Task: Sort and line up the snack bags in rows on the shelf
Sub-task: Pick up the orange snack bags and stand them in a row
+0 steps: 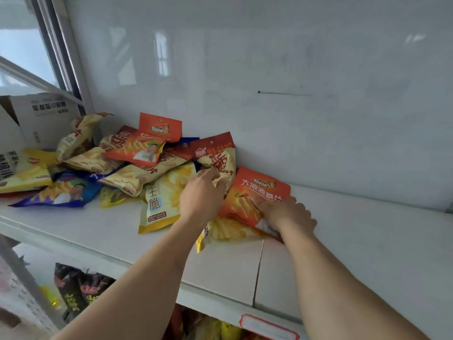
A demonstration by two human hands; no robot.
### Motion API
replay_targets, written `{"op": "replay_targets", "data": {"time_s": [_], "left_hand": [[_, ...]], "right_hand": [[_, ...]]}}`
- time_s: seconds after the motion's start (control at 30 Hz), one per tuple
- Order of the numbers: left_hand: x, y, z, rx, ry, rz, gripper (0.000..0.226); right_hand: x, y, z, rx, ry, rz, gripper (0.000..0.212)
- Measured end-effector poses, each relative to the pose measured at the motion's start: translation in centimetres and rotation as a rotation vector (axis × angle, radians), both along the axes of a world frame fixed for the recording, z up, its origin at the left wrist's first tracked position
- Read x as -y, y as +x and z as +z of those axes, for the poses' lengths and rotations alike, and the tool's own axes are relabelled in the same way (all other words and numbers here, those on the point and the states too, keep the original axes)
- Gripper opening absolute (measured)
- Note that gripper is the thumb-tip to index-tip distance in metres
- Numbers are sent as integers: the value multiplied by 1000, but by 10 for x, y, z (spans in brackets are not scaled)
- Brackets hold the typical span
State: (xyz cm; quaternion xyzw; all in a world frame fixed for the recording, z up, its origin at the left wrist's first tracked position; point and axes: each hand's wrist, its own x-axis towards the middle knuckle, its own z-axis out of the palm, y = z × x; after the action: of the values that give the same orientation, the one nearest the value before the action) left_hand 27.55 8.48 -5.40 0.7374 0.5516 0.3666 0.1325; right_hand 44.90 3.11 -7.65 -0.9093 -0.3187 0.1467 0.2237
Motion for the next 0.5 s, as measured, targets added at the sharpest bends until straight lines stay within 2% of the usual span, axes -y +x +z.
{"op": "replay_targets", "data": {"time_s": [0.13,0.23,0.37,0.43,0.5], "left_hand": [[-7,-9,-2,27,22,-103,38],[-10,-17,-6,39,30,-149,36],[-13,-28,-10,86,13,-193,35],[-12,-33,-8,97,9,-203,35],[-9,-38,-6,101,3,-208,36]], "right_hand": [[3,-13,5,-169,33,-99,121],[9,-24,7,-234,196,-124,104],[9,-34,4,-295,425,-159,66],[8,-37,0,-373,496,-169,38],[10,-39,-2,-388,532,-162,23]]}}
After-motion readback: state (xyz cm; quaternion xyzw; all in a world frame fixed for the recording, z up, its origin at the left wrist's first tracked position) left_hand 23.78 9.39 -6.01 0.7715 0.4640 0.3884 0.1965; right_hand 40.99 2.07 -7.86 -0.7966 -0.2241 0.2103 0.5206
